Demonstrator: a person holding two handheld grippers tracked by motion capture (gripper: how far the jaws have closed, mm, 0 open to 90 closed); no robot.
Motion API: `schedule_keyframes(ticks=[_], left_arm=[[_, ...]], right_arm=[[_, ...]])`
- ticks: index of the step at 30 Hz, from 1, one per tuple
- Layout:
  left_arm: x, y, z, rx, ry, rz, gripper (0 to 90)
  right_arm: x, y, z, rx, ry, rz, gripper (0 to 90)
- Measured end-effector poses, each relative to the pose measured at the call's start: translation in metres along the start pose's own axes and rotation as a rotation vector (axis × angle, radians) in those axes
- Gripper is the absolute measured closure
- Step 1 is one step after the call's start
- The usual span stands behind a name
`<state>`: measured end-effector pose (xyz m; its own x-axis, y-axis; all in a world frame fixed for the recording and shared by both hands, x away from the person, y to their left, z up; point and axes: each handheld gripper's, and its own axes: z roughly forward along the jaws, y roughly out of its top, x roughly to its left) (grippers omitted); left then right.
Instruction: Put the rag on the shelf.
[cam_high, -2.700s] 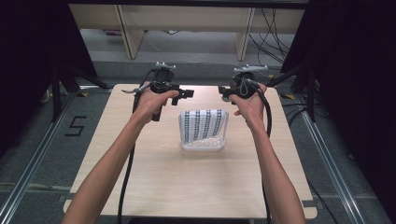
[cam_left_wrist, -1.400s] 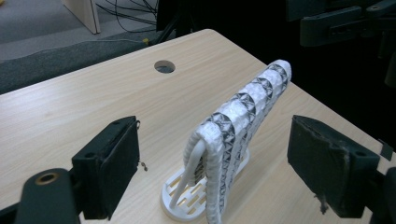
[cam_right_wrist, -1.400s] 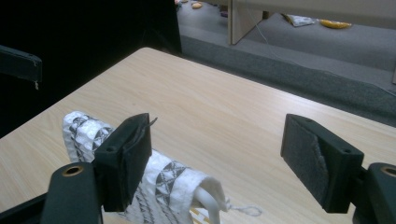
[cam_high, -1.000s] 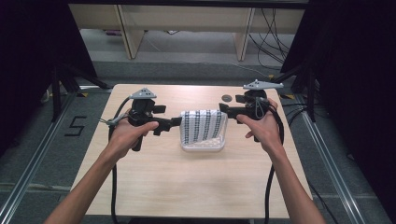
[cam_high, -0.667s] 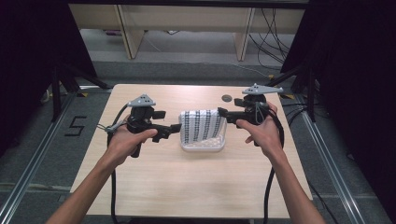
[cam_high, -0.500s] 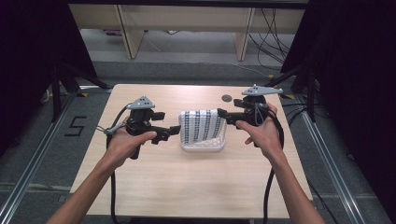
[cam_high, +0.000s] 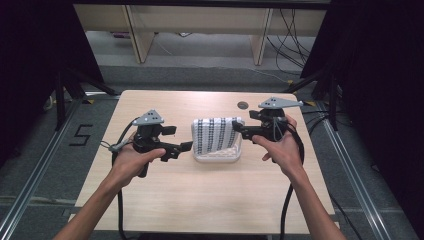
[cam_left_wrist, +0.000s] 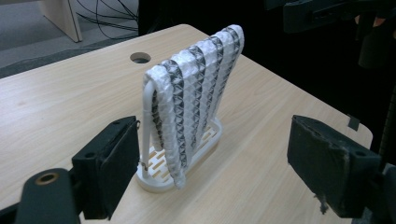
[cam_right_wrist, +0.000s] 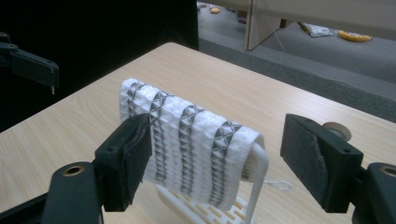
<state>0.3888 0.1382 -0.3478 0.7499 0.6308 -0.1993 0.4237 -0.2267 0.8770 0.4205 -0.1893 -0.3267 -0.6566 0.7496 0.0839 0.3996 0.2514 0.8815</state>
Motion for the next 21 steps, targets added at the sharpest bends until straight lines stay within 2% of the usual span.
schedule_keyframes(ticks=[1,6,7,8,11,13,16,18,19,21], left_arm=[[-0.002,-0.001,-0.001,0.004,0.0,0.007,16.5],[-0.004,-0.004,0.0,0.002,-0.001,0.007,16.5],[-0.005,-0.005,-0.001,0.012,-0.005,0.009,16.5],[-0.005,-0.005,-0.001,0.009,-0.009,0.007,16.5],[-0.006,-0.007,-0.001,0.005,-0.015,0.01,16.5],[-0.008,-0.008,-0.002,0.009,-0.012,0.009,16.5],[-0.008,-0.01,-0.003,0.003,-0.02,0.007,16.5],[-0.009,-0.011,-0.003,0.008,-0.012,0.01,16.5],[-0.009,-0.012,-0.003,0.001,-0.018,0.005,16.5],[-0.009,-0.013,-0.004,0.011,-0.018,0.013,16.5]], right_arm=[[0.002,-0.001,-0.002,0.006,-0.006,0.017,26.0],[0.003,-0.003,-0.003,0.006,0.001,0.007,26.0],[0.004,-0.004,-0.004,0.009,-0.002,0.021,26.0],[0.004,-0.004,-0.004,-0.006,-0.001,0.012,26.0],[0.005,-0.005,-0.006,0.005,-0.001,0.017,25.9],[0.005,-0.007,-0.004,-0.008,0.01,0.003,25.9],[0.007,-0.008,-0.006,0.005,0.003,0.021,25.9],[0.006,-0.008,-0.005,-0.006,0.009,0.001,25.9],[0.007,-0.009,-0.005,-0.006,0.014,0.016,25.8],[0.008,-0.01,-0.005,-0.007,0.007,0.013,25.8]])
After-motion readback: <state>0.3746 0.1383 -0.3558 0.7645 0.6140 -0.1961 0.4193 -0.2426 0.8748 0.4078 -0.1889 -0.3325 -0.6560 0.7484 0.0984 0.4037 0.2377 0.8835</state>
